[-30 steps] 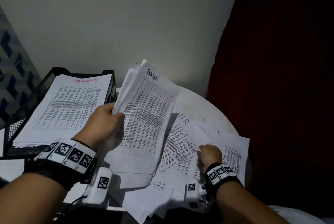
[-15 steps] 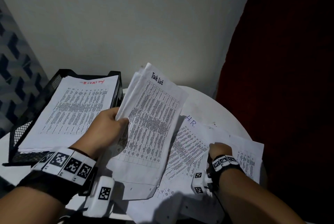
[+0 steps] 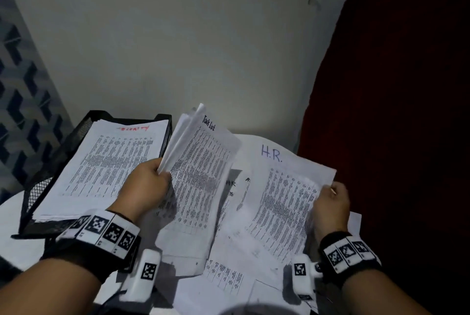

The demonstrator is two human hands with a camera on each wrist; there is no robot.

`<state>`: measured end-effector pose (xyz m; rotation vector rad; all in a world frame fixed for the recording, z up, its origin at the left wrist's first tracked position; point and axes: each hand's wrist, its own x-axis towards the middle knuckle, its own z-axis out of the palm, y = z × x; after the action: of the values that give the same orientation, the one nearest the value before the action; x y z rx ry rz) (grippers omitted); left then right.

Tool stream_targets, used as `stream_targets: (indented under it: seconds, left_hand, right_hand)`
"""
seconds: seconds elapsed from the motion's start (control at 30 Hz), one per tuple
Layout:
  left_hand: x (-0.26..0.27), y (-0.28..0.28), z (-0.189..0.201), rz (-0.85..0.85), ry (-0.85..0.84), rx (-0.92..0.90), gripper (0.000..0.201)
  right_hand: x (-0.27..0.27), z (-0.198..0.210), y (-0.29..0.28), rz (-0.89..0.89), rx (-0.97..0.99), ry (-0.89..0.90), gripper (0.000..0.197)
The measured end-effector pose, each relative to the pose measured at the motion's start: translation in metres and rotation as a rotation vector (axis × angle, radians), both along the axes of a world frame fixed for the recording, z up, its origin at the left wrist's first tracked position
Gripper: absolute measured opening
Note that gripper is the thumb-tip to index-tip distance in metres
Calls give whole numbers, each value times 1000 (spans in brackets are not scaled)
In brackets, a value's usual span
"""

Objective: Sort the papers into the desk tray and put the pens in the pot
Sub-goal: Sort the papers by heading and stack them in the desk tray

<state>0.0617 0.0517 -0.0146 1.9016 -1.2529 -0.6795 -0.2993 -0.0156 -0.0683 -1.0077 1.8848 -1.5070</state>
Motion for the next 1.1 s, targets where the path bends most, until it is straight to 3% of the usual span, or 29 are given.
stream_targets:
  seconds: [0.13,0.23,0.43,0.57,0.6,0.67,0.73,0.83,0.9,0.97,1.1]
  left_hand:
    - [-2,6,6,0,-21,-58,19]
    - [-14,13,13,-100,77,-151,26]
    - [-48,35,17,-320,545,-25,21]
    - [-66,44,7,-316,921,20,26]
    - [-66,44,4,-335,924,42,29]
    - [-64,43,0,-456,586,72,25]
    - [-64,39,-4,-409,250,29,8]
    - [-68,34,-3,-239,311,-125,6]
    - [-69,32,0,-188,368,-182,5]
    - [-68,30,1,-152,400,-231,6]
    - [-64,30,1,-147,441,-259,7]
  right_hand:
    - [8,35,26,85,-133,-120,20]
    - [18,48,47,170,-134,-296,19]
    - [40,37,61,211,32,-551,10]
    - [47,35,64,203,48,-583,11]
    - [48,37,64,188,13,-573,15]
    - [50,43,63,166,-60,-550,18]
    - [52,53,67,197,-125,-522,21]
    - [56,59,81,356,-152,-363,27]
    - [63,55,94,466,-108,-247,19]
    - [70,47,101,457,-99,-179,7]
    - [78,42,103,412,-235,-128,10]
